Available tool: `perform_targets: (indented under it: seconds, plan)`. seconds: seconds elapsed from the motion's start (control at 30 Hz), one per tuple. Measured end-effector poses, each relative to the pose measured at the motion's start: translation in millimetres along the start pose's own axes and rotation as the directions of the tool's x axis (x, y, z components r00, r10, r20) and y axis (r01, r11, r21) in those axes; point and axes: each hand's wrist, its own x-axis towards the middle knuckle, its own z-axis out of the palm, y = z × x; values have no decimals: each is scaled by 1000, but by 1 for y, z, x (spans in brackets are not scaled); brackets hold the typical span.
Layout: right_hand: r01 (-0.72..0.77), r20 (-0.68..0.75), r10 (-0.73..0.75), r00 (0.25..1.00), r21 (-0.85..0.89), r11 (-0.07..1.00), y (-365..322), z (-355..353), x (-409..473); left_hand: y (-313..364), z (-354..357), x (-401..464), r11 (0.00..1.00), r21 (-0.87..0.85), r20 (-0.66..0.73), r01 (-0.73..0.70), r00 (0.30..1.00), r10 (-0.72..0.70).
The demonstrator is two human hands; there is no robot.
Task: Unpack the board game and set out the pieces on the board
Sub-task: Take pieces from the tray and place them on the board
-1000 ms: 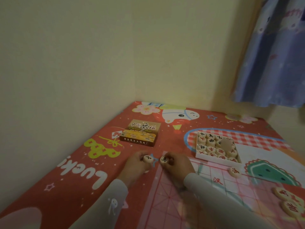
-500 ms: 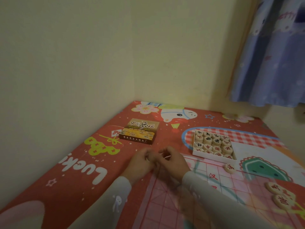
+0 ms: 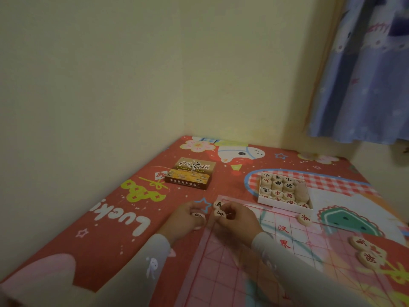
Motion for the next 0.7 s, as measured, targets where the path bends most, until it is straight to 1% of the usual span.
perform_targets:
  seconds: [0.07, 0.13, 0.23, 0.33, 0.43, 0.57, 0.63, 0.7]
  plan:
    - [18, 6, -17, 1000, -115, 993, 6, 2, -4, -2, -4, -2, 996, -84, -19, 36, 999, -38]
    - [47, 15, -45, 999, -181, 982, 8, 5, -8, -2, -6, -4, 992, -113, -24, 64, 997, -67]
    - [111, 53, -103, 993, -191, 975, 6, 11, -13, -3, -8, -7, 996, -68, 3, 66, 998, -66]
    - [117, 51, -109, 993, -180, 977, 2, 15, -17, -5, -9, -10, 998, -28, 22, 52, 998, -51]
    - [159, 69, -146, 987, -263, 952, 0, 17, -17, -6, -10, -10, 999, -15, 17, 41, 999, -41]
    - [183, 87, -165, 983, -306, 934, -2, 16, -18, -7, -11, -12, 999, -16, 22, 28, 999, -28]
    - [171, 53, -163, 985, -273, 947, -4, 17, -19, -7, -11, -12, 1000, -24, 15, 20, 1000, -19]
    - [112, -26, -116, 993, -127, 986, -9, 15, -20, -5, -9, -12, 999, -31, 16, 9, 1000, -8]
